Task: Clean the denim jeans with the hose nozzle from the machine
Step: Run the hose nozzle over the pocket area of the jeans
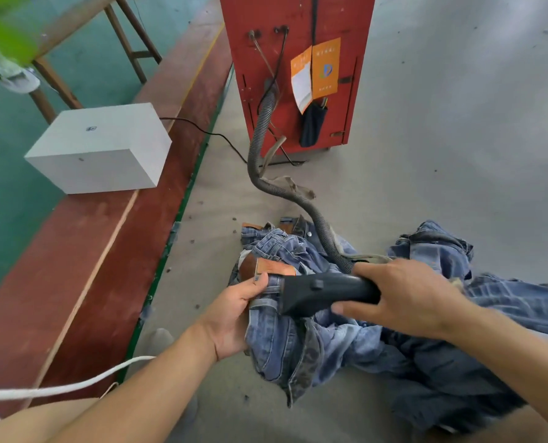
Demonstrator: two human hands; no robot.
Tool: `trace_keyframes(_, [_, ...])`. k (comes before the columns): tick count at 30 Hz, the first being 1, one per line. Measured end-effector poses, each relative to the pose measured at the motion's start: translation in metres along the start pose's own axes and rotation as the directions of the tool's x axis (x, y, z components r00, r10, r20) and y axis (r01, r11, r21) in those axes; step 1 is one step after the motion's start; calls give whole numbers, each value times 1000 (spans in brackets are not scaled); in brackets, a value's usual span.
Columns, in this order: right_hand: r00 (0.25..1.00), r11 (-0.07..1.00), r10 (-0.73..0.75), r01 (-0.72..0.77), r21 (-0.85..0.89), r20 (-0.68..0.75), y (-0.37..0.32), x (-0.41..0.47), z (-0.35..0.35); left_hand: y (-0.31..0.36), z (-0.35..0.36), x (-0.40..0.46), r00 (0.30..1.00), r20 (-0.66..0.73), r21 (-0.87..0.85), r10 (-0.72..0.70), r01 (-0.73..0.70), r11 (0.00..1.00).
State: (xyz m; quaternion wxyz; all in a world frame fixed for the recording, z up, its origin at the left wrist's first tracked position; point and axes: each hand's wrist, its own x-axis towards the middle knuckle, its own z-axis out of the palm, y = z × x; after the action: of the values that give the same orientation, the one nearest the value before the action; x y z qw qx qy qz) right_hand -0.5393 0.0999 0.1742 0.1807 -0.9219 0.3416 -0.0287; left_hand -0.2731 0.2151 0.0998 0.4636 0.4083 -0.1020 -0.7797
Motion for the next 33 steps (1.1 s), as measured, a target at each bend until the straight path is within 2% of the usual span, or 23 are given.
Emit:
trace_keyframes(4, [999, 985, 27, -20, 172, -42, -5, 8, -6, 1, 6, 0, 999, 49, -45, -9, 11, 999])
trace_keyframes(7, [998, 999, 34, -33, 35, -55, 4, 12, -25, 5, 7, -1, 994, 104, -107, -18, 29, 994])
trace_keyframes(9, [1000, 994, -10, 12, -107, 16, -1, 9, -22, 6, 7, 0, 988, 149, -120, -46, 64, 991])
trace_keyframes(11, [998, 988, -46, 53, -142, 52, -14, 4, -6, 5, 6, 3, 978, 192, -128, -76, 102, 986])
trace_keyframes(14, [999, 999, -42, 42, -7, -8, -28, 7, 8, -3, 2, 6, 979, 196, -80, -58, 75, 994])
trace_keyframes(17, [997, 982, 48, -37, 184, -57, -16, 15, -9, 0, 11, 4, 941, 336, -186, -20, 87, 979])
trace_keyframes(20, [999, 994, 37, -33, 102, -39, -10, 15, -25, 5, 21, 3, 913, 409, -239, -5, 112, 965])
trace_keyframes(23, [1000, 997, 6, -7, -83, -8, -16, 11, -13, 3, 23, 3, 919, 394, -228, -15, 114, 967])
trace_keyframes(27, [996, 996, 86, -85, 39, -38, -19, 15, -8, 3, 26, 2, 907, 422, -297, 2, 137, 945])
trace_keyframes(29, [990, 986, 128, -121, 112, -56, -13, 16, -17, 4, 31, 1, 912, 411, -261, -2, 120, 958])
trace_keyframes(33, [999, 999, 45, -46, 28, 18, -16, 11, -23, 4, 25, 6, 946, 319, -187, -56, 120, 975])
